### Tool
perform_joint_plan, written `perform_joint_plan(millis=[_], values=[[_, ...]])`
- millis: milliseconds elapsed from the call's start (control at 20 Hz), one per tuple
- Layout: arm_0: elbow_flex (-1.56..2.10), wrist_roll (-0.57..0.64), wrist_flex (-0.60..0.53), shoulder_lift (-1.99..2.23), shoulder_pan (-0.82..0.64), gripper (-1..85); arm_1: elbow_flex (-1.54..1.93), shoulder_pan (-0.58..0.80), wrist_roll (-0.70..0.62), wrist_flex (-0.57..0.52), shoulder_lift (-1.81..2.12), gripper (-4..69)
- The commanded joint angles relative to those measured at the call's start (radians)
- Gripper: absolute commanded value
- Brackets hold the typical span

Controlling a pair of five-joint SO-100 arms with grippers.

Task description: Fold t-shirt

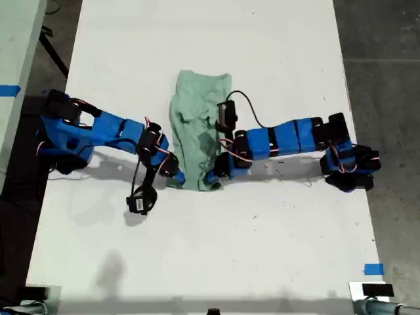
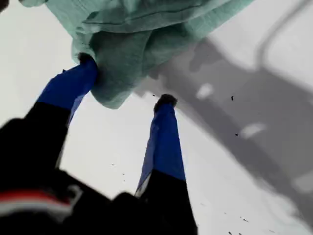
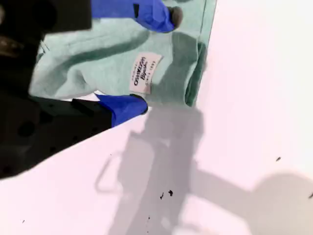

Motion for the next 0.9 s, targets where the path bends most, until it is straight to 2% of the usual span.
perform_joint_plan(millis=[0, 150, 250, 400, 500, 550, 850], values=[[-0.061, 0.0, 0.002, -0.041, 0.012, 27.3, -0.121, 0.02, -0.014, -0.005, -0.061, 28.8], [-0.092, -0.002, 0.015, -0.135, 0.006, 23.2, -0.235, 0.018, -0.021, 0.026, -0.196, 28.2], [-0.156, 0.005, 0.066, -0.21, -0.015, 18.8, -0.275, 0.014, -0.02, 0.049, -0.245, 25.5], [-0.232, 0.021, 0.129, -0.304, -0.035, 11.5, -0.275, 0.008, -0.017, 0.057, -0.253, 15.4], [-0.256, 0.025, 0.137, -0.328, -0.037, 3.3, -0.276, 0.006, -0.014, 0.063, -0.253, 1.4], [-0.259, 0.023, 0.137, -0.325, -0.035, 0.0, -0.276, 0.006, -0.011, 0.067, -0.25, -1.1], [-0.327, 0.02, 0.15, -0.299, 0.037, 0.0, -0.276, -0.043, -0.002, 0.095, -0.186, -1.2]])
